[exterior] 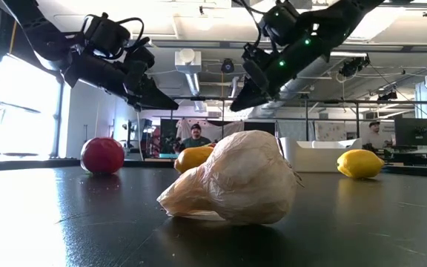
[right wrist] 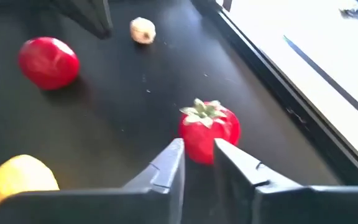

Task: Sort produce into baskets
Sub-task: Put the tomato into the transparent bin

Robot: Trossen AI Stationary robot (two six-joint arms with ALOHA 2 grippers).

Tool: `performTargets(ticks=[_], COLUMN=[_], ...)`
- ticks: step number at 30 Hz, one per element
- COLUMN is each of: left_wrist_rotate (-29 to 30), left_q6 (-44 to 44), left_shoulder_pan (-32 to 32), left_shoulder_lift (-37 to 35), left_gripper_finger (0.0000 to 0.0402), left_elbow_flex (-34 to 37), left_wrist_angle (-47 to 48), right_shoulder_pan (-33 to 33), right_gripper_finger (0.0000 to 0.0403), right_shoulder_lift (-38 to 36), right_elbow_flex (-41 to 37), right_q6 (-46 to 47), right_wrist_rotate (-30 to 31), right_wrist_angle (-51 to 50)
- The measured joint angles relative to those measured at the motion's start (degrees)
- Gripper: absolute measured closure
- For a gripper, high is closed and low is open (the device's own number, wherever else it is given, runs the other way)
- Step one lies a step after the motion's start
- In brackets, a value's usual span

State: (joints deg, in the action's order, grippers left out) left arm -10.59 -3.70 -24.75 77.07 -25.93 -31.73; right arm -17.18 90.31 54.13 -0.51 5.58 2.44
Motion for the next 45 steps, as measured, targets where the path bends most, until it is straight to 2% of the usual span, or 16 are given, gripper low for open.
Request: performTargets(ticks=[6, 11, 17, 24, 32, 42, 45], left_wrist_rotate=[-0.79, -0.92, -0.92, -0.9, -0.87, -0.84, -0.83], left_q6=[1.14, 1.07, 0.87, 0.55, 0.51, 0.49, -0.15], left_shoulder_pan=[0.0, 0.0, -0.02, -0.02, -0.02, -0.02, -0.02], left_shoulder_lift=[0.01, 0.01, -0.01, -0.01, -0.01, 0.01, -0.01], left_gripper_finger=[0.0401, 0.0402, 0.0402, 0.0401, 0.0402, 0.0402, 0.0401], left_elbow_flex=[0.0, 0.0, 0.0, 0.0, 0.0, 0.0, 0.0], left_wrist_angle=[0.03, -0.04, -0.36, 0.22, 0.57, 0.58, 0.55], right_shoulder_pan=[1.22, 1.02, 0.41, -1.54, -1.58, -1.69, -1.74], right_gripper_finger=[0.0209, 0.0119, 0.0063, 0.0057, 0.0059, 0.013, 0.013], right_shoulder_lift=[6.83, 12.75, 18.38, 24.21, 28.08, 28.14, 26.69], right_elbow_flex=[0.24, 4.2, 11.18, 18.22, 21.27, 21.9, 22.67], right_q6=[-0.5, 0.52, 0.15, -3.58, -6.02, -4.48, -2.65], right_wrist_rotate=[0.82, 5.93, 5.88, 9.84, 5.95, 5.68, 1.36], right_wrist_angle=[7.45, 7.67, 5.0, -1.17, -5.33, -7.04, -7.85])
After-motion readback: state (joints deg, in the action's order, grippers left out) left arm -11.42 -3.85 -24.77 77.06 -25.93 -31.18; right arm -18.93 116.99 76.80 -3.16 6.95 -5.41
